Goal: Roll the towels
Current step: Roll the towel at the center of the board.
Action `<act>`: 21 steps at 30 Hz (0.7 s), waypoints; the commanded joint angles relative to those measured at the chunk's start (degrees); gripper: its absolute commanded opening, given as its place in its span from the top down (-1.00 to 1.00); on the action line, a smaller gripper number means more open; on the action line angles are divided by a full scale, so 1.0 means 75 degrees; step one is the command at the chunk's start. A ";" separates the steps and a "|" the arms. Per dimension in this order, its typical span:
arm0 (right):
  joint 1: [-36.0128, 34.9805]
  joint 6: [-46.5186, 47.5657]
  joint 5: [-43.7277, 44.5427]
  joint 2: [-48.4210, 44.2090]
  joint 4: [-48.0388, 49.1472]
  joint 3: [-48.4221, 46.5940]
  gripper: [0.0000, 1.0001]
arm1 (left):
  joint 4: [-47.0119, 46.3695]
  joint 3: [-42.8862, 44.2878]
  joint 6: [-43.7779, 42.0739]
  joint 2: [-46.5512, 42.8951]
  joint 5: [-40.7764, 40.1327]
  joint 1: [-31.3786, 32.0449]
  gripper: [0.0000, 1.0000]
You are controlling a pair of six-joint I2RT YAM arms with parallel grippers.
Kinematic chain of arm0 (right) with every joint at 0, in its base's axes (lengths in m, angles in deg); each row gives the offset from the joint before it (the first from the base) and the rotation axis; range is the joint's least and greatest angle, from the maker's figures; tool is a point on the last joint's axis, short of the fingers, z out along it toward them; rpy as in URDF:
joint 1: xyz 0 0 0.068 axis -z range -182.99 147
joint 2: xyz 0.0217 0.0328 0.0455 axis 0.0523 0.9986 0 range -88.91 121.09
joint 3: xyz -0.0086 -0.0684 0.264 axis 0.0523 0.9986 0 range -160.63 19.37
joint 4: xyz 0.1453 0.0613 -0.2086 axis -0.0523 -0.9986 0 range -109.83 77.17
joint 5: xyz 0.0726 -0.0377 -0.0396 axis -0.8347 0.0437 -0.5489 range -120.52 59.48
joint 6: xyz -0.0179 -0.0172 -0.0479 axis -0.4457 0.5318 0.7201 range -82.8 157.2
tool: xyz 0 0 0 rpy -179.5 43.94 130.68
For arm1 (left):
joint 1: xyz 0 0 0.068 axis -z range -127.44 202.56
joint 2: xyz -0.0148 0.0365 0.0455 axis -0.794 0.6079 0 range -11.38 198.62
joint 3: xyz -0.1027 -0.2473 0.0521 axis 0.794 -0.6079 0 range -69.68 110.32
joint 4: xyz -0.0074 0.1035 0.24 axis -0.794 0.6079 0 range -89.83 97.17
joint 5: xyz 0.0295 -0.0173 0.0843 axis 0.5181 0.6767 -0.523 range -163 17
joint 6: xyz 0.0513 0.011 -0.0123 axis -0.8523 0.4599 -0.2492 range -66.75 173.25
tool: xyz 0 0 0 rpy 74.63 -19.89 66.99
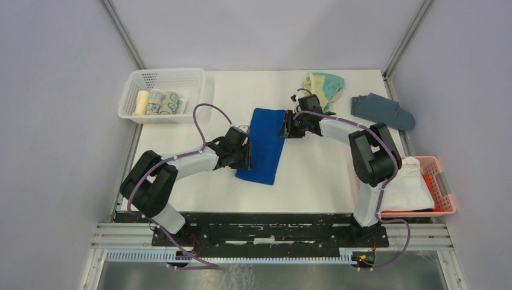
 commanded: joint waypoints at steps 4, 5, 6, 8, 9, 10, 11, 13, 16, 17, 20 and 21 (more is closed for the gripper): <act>-0.0507 0.1505 -0.0158 -0.1632 -0.0930 0.0405 0.03 | 0.0466 0.0077 -0.0068 -0.0303 -0.0794 -0.0086 0.07; -0.0678 0.1719 -0.0094 -0.1793 -0.1017 0.0499 -0.01 | 0.0502 0.0125 -0.0069 -0.0215 -0.0863 -0.0124 0.06; -0.0847 0.1912 -0.0009 -0.1927 -0.1079 0.0601 -0.04 | 0.0543 0.0191 -0.0094 -0.0063 -0.0936 -0.0167 0.06; -0.1210 0.2252 0.0125 -0.2188 -0.1131 0.0822 -0.09 | 0.0611 0.0268 -0.0073 0.0132 -0.1066 -0.0335 0.05; -0.1415 0.2422 0.0183 -0.2290 -0.1159 0.0917 -0.11 | 0.0631 0.0301 -0.0064 0.0188 -0.1014 -0.0463 0.04; -0.1606 0.2563 0.0260 -0.2373 -0.1184 0.0998 -0.13 | 0.0669 0.0345 -0.0042 0.0206 -0.0936 -0.0586 0.03; -0.1808 0.2714 0.0346 -0.2444 -0.1228 0.1046 -0.16 | 0.0728 0.0413 -0.0004 0.0165 -0.0900 -0.0669 0.02; -0.2222 0.2964 0.0485 -0.2499 -0.1333 0.1102 -0.21 | 0.0817 0.0511 0.0049 -0.0096 -0.0935 -0.0700 -0.08; -0.2736 0.3227 0.0675 -0.2457 -0.1411 0.1096 -0.25 | 0.0979 0.0576 0.0251 -0.0668 -0.1013 -0.0710 -0.26; -0.2900 0.3314 0.0802 -0.2429 -0.1441 0.1079 -0.26 | 0.1080 0.0586 0.0353 -0.0856 -0.1063 -0.0738 -0.31; -0.3410 0.3533 0.1273 -0.2328 -0.1501 0.0958 -0.29 | 0.1316 0.0421 0.0843 -0.1475 -0.1106 -0.0933 -0.46; -0.3554 0.3588 0.1407 -0.2256 -0.1518 0.0890 -0.30 | 0.1371 0.0304 0.1016 -0.1692 -0.1078 -0.1080 -0.52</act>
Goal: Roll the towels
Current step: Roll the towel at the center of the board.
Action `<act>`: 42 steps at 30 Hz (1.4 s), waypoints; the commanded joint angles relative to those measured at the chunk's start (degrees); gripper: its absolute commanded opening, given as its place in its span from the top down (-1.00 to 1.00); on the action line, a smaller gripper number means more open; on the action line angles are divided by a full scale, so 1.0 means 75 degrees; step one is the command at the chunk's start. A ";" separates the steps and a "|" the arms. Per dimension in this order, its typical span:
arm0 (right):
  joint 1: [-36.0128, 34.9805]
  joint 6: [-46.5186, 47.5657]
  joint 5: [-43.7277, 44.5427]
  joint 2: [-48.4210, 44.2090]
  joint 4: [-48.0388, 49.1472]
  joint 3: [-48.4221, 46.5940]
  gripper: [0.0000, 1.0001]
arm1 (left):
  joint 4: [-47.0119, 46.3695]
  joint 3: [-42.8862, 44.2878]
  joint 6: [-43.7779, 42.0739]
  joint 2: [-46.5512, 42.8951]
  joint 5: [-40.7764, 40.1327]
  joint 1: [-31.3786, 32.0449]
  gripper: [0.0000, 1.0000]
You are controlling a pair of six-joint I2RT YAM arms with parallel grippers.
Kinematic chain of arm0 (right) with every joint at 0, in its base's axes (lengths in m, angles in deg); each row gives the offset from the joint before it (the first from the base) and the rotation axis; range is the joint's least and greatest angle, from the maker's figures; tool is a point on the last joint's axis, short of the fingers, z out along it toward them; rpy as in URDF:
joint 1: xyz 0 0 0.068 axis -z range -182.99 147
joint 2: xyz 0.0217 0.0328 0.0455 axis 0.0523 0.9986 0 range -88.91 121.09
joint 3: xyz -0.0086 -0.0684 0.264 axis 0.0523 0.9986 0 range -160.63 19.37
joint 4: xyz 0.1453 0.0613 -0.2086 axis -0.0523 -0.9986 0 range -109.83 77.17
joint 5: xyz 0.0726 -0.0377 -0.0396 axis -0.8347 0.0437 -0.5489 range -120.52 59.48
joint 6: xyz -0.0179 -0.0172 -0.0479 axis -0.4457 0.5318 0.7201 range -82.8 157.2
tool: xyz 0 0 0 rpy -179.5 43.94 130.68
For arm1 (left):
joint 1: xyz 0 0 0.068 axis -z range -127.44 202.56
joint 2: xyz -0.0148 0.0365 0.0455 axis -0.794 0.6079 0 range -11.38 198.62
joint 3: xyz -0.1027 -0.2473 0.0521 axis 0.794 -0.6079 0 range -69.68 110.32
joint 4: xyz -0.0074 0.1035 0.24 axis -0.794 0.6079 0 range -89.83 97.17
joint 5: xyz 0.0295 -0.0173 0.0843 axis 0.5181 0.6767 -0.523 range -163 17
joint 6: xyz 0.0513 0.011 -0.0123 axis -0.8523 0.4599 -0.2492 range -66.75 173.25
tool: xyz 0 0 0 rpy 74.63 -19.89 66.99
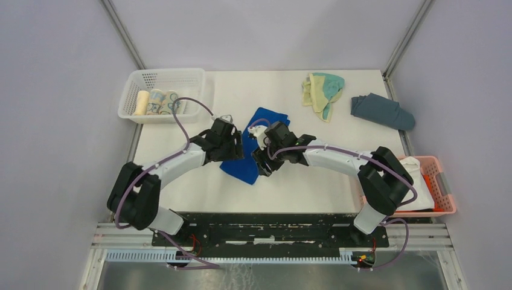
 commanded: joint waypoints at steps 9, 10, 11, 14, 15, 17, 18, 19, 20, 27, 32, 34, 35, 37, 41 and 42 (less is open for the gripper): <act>-0.1655 0.0840 0.1678 0.0903 -0.0286 -0.1131 -0.32 | 0.0261 -0.1468 0.1710 -0.2297 0.1219 -0.1886 -0.71; -0.1731 0.0835 0.1752 0.1004 -0.0303 -0.1189 -0.32 | 0.0215 -0.1619 0.1773 -0.2327 0.1401 -0.2027 -0.71; -0.1816 0.0834 0.1846 0.1090 -0.0310 -0.1252 -0.32 | 0.0156 -0.1745 0.1839 -0.2357 0.1550 -0.2150 -0.71; -0.2017 0.0877 0.2110 0.1355 -0.0302 -0.1376 -0.32 | 0.0004 -0.2037 0.2026 -0.2386 0.1884 -0.2295 -0.71; -0.2077 0.0898 0.2179 0.1446 -0.0321 -0.1422 -0.32 | -0.0059 -0.2108 0.2099 -0.2373 0.1958 -0.2302 -0.71; -0.2176 0.0958 0.2310 0.1600 -0.0390 -0.1507 -0.32 | -0.0218 -0.2251 0.2261 -0.2352 0.2093 -0.2303 -0.71; -0.2236 0.1001 0.2340 0.1667 -0.0422 -0.1532 -0.31 | -0.0276 -0.2303 0.2329 -0.2305 0.2138 -0.2303 -0.70; -0.2282 0.1034 0.2340 0.1724 -0.0439 -0.1553 -0.31 | -0.0340 -0.2360 0.2374 -0.2258 0.2205 -0.2303 -0.70; -0.2327 0.1097 0.2349 0.1780 -0.0432 -0.1560 -0.31 | -0.0401 -0.2394 0.2395 -0.2180 0.2275 -0.2303 -0.69; -0.2432 0.1172 0.2975 0.2163 -0.0386 -0.1483 -0.22 | -0.0812 -0.2562 0.2592 -0.1741 0.2589 -0.2295 -0.62; -0.2418 0.1173 0.3087 0.2217 -0.0431 -0.1354 0.33 | -0.1017 -0.2672 0.2781 -0.1609 0.2707 -0.2285 -0.59; -0.2386 0.1077 0.2801 0.2087 -0.0389 -0.1331 0.60 | -0.1141 -0.2728 0.2945 -0.1573 0.2807 -0.2291 -0.58; -0.2350 0.0997 0.2649 0.1988 -0.0335 -0.1306 0.70 | -0.1216 -0.2747 0.3027 -0.1554 0.2857 -0.2277 -0.57; -0.2245 0.0804 0.2377 0.1737 -0.0064 -0.1208 0.84 | -0.1308 -0.2766 0.3195 -0.1526 0.2928 -0.2263 -0.56; -0.1985 0.0478 0.1959 0.1395 0.0365 -0.0993 0.92 | -0.1458 -0.2830 0.3623 -0.1551 0.2942 -0.2182 -0.53; -0.1937 0.0412 0.1882 0.1356 0.0426 -0.0964 0.92 | -0.1494 -0.2846 0.3708 -0.1557 0.2934 -0.2166 -0.52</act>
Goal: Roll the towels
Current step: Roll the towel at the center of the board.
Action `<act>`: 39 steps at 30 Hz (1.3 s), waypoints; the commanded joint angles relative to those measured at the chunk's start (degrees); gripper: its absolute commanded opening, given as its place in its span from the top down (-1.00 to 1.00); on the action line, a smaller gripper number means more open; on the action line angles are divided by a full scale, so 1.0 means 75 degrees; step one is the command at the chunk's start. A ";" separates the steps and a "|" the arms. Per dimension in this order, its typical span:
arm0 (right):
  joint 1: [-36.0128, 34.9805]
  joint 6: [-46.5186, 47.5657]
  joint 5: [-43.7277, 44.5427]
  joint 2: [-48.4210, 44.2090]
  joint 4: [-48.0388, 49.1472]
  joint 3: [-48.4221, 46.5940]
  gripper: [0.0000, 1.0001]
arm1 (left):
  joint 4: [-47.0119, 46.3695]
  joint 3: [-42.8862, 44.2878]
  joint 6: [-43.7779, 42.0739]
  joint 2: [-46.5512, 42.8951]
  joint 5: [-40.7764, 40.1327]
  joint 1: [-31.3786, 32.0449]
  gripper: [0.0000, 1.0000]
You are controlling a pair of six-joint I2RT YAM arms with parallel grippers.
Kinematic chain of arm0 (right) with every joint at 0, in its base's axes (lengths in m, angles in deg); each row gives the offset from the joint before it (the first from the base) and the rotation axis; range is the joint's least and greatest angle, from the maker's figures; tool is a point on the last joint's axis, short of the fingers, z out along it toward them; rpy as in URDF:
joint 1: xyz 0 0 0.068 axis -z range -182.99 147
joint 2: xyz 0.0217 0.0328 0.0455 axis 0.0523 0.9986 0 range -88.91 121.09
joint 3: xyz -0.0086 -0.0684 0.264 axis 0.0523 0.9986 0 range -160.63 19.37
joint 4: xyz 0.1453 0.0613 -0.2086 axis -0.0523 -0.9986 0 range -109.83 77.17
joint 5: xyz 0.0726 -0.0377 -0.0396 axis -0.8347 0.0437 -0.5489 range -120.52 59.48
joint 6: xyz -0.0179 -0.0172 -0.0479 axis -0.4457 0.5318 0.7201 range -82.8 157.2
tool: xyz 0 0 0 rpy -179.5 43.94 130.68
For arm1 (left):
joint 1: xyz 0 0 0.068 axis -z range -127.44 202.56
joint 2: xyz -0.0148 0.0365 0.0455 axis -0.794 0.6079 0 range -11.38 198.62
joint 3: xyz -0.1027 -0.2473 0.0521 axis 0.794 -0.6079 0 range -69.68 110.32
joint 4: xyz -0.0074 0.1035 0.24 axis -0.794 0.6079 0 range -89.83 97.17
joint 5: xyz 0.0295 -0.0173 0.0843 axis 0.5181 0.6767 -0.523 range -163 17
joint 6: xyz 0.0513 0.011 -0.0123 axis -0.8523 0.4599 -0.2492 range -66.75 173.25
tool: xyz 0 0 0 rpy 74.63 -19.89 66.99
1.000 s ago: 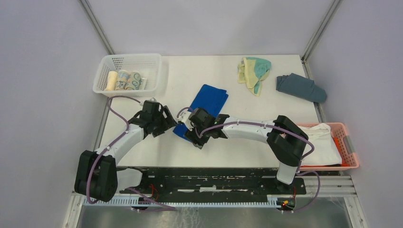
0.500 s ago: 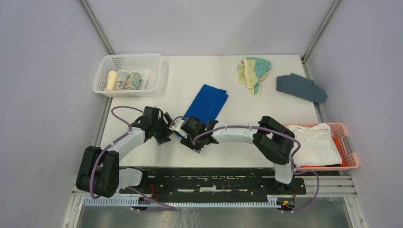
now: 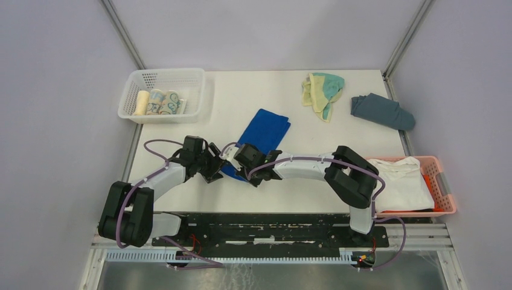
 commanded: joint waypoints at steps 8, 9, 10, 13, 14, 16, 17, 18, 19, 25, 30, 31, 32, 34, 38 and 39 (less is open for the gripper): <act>0.0532 -0.0887 -0.1150 -0.0828 0.1102 0.0544 0.95 | -0.0334 -0.0108 0.0925 0.0264 -0.0251 0.0449 -0.46; 0.0564 -0.0928 -0.1201 -0.0888 0.1176 0.0603 0.96 | -0.0336 -0.0113 0.0945 0.0302 -0.0294 0.0461 -0.45; 0.0597 -0.0964 -0.1242 -0.0929 0.1231 0.0655 0.96 | -0.0334 -0.0120 0.0951 0.0329 -0.0358 0.0486 -0.43; 0.0655 -0.0965 -0.1321 -0.0983 0.1264 0.0742 0.96 | -0.0317 -0.0137 0.0936 0.0432 -0.0624 0.0489 -0.34; 0.0661 -0.0953 -0.1346 -0.0998 0.1262 0.0758 0.97 | -0.0321 -0.0133 0.0922 0.0476 -0.0696 0.0494 -0.30; 0.0666 -0.0937 -0.1431 -0.1053 0.1268 0.0825 0.97 | -0.0290 -0.0099 0.0822 0.0607 -0.0927 0.0492 -0.18; 0.0660 -0.0937 -0.1472 -0.1087 0.1286 0.0871 0.97 | -0.0238 -0.0058 0.0757 0.0687 -0.1022 0.0483 -0.12; 0.0656 -0.0930 -0.1491 -0.1131 0.1315 0.0931 0.97 | -0.0120 0.0000 0.0630 0.0748 -0.1194 0.0484 -0.05; 0.0655 -0.0915 -0.1506 -0.1162 0.1330 0.0995 0.97 | 0.0003 0.0082 0.0556 0.0813 -0.1348 0.0482 0.01; 0.0660 -0.0810 -0.1585 -0.1385 0.1299 0.1340 0.97 | 0.0578 0.0407 0.0159 0.0702 -0.1976 0.0465 0.29; 0.0700 -0.0810 -0.1992 -0.1374 0.1278 0.1455 0.97 | 0.0989 0.0680 -0.0143 0.0551 -0.2200 0.0448 0.50; 0.0736 -0.0810 -0.2113 -0.1334 0.1255 0.1433 0.98 | 0.1039 0.0724 -0.0189 0.0529 -0.2182 0.0445 0.53; 0.0777 -0.0835 -0.2229 -0.1295 0.1240 0.1420 0.98 | 0.1102 0.0772 -0.0229 0.0500 -0.2163 0.0448 0.54; 0.0957 -0.0940 -0.2530 -0.1202 0.1246 0.1393 0.97 | 0.1266 0.0862 -0.0336 0.0458 -0.2161 0.0452 0.60; 0.1371 -0.1211 -0.3343 -0.0996 0.1273 0.1323 0.97 | 0.1445 0.1053 -0.0535 0.0431 -0.2253 0.0448 0.64; 0.1479 -0.1256 -0.3586 -0.0918 0.1230 0.1279 0.97 | 0.1446 0.1104 -0.0554 0.0451 -0.2264 0.0448 0.63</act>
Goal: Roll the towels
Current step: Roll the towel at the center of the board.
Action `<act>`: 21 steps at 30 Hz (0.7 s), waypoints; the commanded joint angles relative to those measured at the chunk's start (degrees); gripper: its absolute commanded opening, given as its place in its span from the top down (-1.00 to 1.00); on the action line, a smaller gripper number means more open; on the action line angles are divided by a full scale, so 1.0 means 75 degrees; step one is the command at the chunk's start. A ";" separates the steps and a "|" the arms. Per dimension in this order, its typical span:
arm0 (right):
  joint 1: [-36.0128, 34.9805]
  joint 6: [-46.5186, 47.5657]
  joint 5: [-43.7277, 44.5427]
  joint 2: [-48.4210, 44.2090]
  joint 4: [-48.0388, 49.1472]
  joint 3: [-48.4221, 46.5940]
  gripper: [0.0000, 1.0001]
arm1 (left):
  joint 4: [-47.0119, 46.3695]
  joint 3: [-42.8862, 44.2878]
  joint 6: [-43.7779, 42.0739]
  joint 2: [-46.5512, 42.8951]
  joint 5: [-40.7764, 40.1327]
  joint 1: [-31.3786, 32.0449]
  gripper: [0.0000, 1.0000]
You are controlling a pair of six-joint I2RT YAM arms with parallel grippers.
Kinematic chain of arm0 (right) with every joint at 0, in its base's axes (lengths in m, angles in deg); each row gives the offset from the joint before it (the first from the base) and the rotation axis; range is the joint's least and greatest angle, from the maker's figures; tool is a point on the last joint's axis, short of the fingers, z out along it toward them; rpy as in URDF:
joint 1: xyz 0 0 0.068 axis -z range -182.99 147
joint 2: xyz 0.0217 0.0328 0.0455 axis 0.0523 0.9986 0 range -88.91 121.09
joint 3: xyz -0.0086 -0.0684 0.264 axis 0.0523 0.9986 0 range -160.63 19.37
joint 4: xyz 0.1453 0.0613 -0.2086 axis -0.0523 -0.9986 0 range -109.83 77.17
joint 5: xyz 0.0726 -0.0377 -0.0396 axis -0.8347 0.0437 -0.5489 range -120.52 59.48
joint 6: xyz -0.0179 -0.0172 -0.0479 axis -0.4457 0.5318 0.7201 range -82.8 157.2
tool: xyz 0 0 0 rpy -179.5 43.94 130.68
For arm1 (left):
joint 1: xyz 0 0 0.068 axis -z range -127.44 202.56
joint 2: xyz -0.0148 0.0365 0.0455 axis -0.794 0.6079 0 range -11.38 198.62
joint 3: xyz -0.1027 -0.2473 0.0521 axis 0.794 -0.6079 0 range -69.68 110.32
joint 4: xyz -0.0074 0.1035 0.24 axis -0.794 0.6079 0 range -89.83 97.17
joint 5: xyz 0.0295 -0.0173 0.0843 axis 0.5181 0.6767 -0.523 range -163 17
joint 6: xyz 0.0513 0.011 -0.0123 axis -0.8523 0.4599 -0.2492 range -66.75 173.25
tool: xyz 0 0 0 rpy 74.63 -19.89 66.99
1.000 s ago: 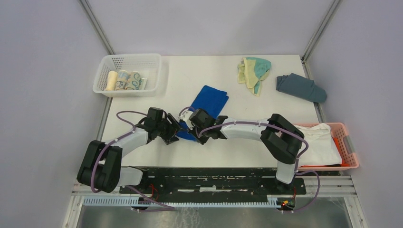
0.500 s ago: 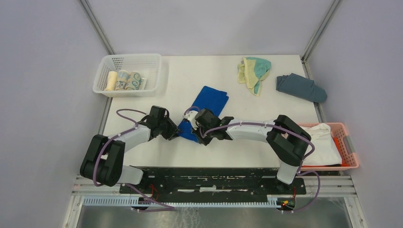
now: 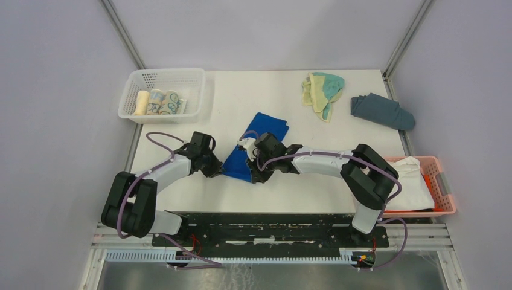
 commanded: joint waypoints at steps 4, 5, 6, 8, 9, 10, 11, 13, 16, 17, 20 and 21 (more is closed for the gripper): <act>0.0771 -0.0529 -0.1913 0.0452 -0.0040 -0.0214 0.96 | 0.0352 0.0636 -0.0654 0.0011 -0.0548 -0.0024 0.53; 0.0848 -0.0613 -0.2088 0.0535 -0.0029 -0.0243 0.95 | 0.0333 0.0689 -0.0660 0.0053 -0.0528 -0.0024 0.49; 0.0915 -0.0686 -0.2252 0.0621 -0.0018 -0.0282 0.95 | 0.0317 0.0741 -0.0683 0.0079 -0.0512 -0.0018 0.45; 0.1053 -0.0845 -0.2593 0.0817 0.0003 -0.0350 0.94 | 0.0277 0.0820 -0.0713 0.0161 -0.0489 -0.0024 0.37; 0.1134 -0.0935 -0.2733 0.0903 0.0037 -0.0357 0.94 | 0.0259 0.0860 -0.0732 0.0201 -0.0472 -0.0027 0.34; 0.1204 -0.1045 -0.2869 0.0996 0.0109 -0.0352 0.93 | 0.0236 0.0884 -0.0745 0.0242 -0.0447 -0.0030 0.31; 0.1270 -0.1164 -0.2971 0.1077 0.0162 -0.0362 0.93 | 0.0232 0.0914 -0.0759 0.0294 -0.0424 -0.0034 0.28; 0.1402 -0.1327 -0.3135 0.1276 0.0156 -0.0425 0.92 | 0.0182 0.0953 -0.0775 0.0317 -0.0357 -0.0063 0.23; 0.1601 -0.1590 -0.3495 0.1494 0.0169 -0.0513 0.93 | 0.0114 0.0846 -0.0809 0.0080 -0.0288 -0.0136 0.05; 0.1665 -0.1680 -0.3568 0.1550 0.0194 -0.0531 0.93 | 0.0123 0.0773 -0.0835 -0.0035 -0.0270 -0.0201 -0.02; 0.1851 -0.1840 -0.3758 0.1677 0.0149 -0.0641 0.92 | 0.0108 0.0357 -0.0942 -0.0498 -0.0074 -0.0550 -0.16; 0.1912 -0.1870 -0.3822 0.1718 0.0114 -0.0685 0.92 | 0.0094 0.0196 -0.0980 -0.0683 0.0027 -0.0683 -0.20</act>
